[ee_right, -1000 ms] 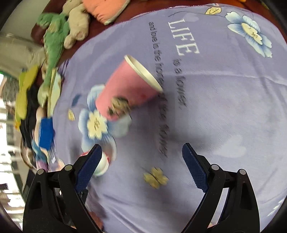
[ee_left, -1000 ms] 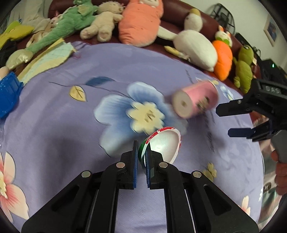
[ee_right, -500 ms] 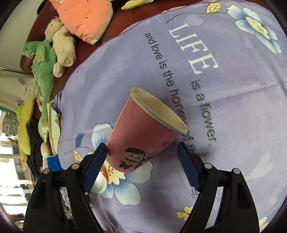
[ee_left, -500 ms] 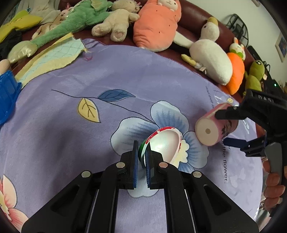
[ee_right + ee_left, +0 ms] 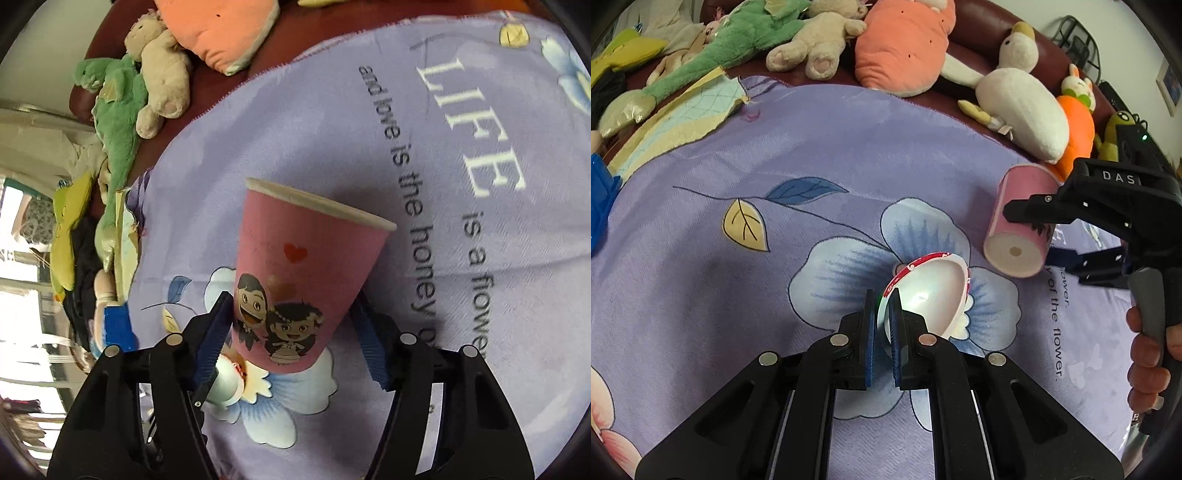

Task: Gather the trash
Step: 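Grasp the pink paper cup with the right gripper while the left holds the white cup, then carry the pink cup and white cup over the wastebasket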

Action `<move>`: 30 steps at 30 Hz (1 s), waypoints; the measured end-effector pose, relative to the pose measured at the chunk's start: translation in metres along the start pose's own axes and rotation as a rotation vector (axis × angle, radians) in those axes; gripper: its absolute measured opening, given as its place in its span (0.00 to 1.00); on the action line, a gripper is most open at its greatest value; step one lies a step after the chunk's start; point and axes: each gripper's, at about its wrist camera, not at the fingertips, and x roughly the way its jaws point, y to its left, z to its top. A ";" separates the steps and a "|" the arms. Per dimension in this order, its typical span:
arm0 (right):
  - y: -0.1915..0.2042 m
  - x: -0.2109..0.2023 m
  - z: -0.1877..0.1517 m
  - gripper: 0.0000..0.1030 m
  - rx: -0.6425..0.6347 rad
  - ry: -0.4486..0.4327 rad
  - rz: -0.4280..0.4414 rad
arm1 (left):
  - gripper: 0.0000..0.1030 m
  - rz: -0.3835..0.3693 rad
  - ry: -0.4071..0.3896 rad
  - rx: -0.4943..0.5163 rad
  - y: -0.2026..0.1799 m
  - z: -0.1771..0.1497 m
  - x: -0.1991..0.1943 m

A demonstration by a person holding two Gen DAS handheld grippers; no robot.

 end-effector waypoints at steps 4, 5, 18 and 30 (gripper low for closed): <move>-0.011 -0.018 -0.005 0.58 -0.068 -0.026 -0.042 | 0.08 -0.011 -0.006 0.007 -0.007 -0.006 -0.005; -0.016 -0.022 -0.006 0.58 -0.072 -0.026 -0.046 | 0.08 -0.012 -0.006 0.014 -0.011 -0.008 -0.005; -0.101 -0.107 -0.057 0.58 -0.087 -0.061 -0.088 | 0.08 -0.092 0.041 0.155 -0.095 -0.037 -0.001; -0.198 -0.206 -0.129 0.58 -0.008 -0.138 -0.109 | 0.08 -0.195 0.057 0.337 -0.219 -0.083 -0.022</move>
